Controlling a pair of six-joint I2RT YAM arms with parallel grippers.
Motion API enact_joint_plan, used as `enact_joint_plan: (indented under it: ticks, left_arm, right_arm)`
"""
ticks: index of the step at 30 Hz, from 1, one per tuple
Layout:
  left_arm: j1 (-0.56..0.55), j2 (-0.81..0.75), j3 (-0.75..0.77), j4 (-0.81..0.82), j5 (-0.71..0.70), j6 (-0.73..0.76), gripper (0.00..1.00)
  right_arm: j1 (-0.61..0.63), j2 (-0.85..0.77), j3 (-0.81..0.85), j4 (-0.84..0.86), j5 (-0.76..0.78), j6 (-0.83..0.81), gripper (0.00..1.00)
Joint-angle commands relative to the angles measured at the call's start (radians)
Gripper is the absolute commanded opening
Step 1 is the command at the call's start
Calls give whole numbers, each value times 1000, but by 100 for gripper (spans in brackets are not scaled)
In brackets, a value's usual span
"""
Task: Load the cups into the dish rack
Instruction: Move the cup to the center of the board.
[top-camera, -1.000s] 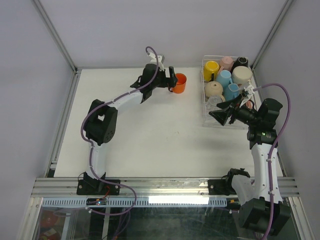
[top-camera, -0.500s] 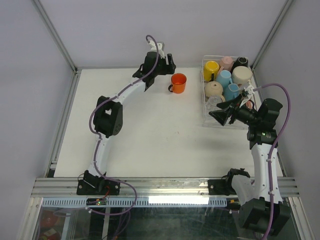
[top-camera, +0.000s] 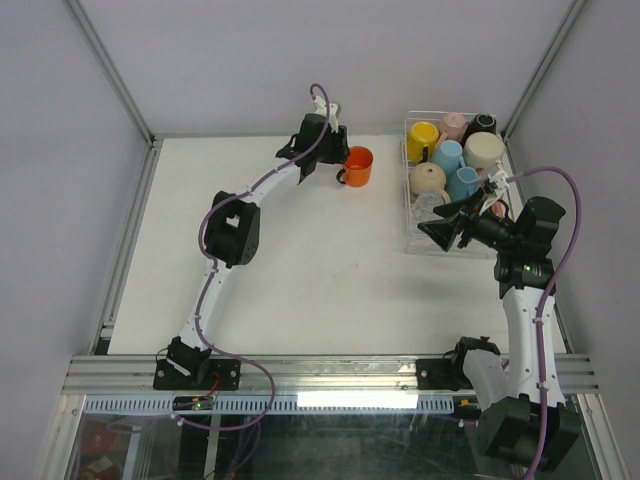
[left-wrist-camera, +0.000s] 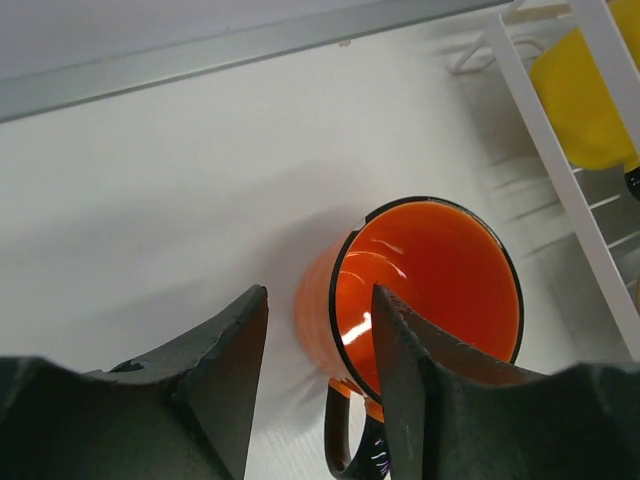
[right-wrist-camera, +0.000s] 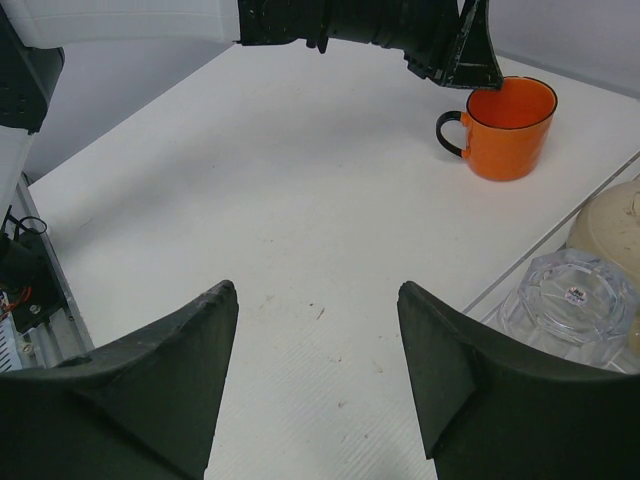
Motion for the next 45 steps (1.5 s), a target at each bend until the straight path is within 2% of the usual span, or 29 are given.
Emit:
enact_joint_plan:
  ticks: [1,7,13,23,31,34,38,45]
  left_arm:
    - [-4,3,57,-4,47,25,41]
    - [-4,19,68,-32,69,31,35]
    - [-4,20,96,-85,59,56,22]
    - [-7,18,96,-133,70,66,24]
    - [-8,-11,87,-179,76,33,4]
    - [-9,-78,23,-182,50,10,0]
    - [-9,-179,-81,-167,21,-1,0]
    - [-35,-385,-299,-155,-47,58,0]
  right_arm:
    - [4,-12,2,49,-2,-7,68]
    - [4,-14,2,49,-1,-6,68]
    - [5,-11,2,49,0,-8,68]
    - [2,-14,0,50,0,-9,68]
    - [-3,-16,0,50,0,-8,68]
    - [-3,-16,0,51,-1,-7,68]
    - [-3,-17,0,50,-3,-7,68]
    - [-8,-17,-2,52,-4,-6,68]
